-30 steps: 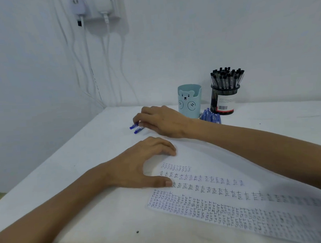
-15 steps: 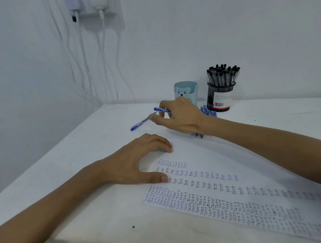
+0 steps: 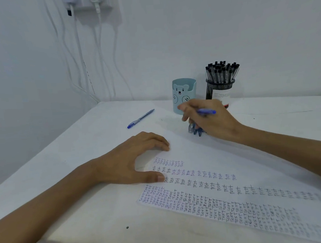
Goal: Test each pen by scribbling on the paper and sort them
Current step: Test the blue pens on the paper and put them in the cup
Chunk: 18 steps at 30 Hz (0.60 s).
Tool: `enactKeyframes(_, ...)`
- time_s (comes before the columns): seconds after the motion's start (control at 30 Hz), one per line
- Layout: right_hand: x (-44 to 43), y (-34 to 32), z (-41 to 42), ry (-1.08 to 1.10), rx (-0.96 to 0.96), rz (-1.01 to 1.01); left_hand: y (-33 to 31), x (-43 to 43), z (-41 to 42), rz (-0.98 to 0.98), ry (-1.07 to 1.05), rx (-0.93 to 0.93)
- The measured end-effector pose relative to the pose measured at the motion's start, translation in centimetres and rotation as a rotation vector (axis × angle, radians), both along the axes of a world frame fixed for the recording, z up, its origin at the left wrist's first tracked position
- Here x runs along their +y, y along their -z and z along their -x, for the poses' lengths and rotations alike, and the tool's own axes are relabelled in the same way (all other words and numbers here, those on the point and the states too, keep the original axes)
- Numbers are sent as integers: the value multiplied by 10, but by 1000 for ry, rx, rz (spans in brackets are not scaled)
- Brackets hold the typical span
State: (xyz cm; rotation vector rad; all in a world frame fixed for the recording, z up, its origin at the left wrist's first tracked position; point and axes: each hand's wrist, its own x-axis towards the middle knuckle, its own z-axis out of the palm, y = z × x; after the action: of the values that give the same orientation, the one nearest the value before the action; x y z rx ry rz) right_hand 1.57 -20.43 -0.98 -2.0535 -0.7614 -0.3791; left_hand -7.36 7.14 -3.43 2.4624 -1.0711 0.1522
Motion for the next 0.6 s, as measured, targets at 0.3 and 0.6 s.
enactKeyframes(0.3,8,11,38,-154,508,-180,0,0,-1,-8,-3,3)
enactKeyframes(0.6,0,5,60,-320,541,-12,-1,-1,0,-11,6,1)
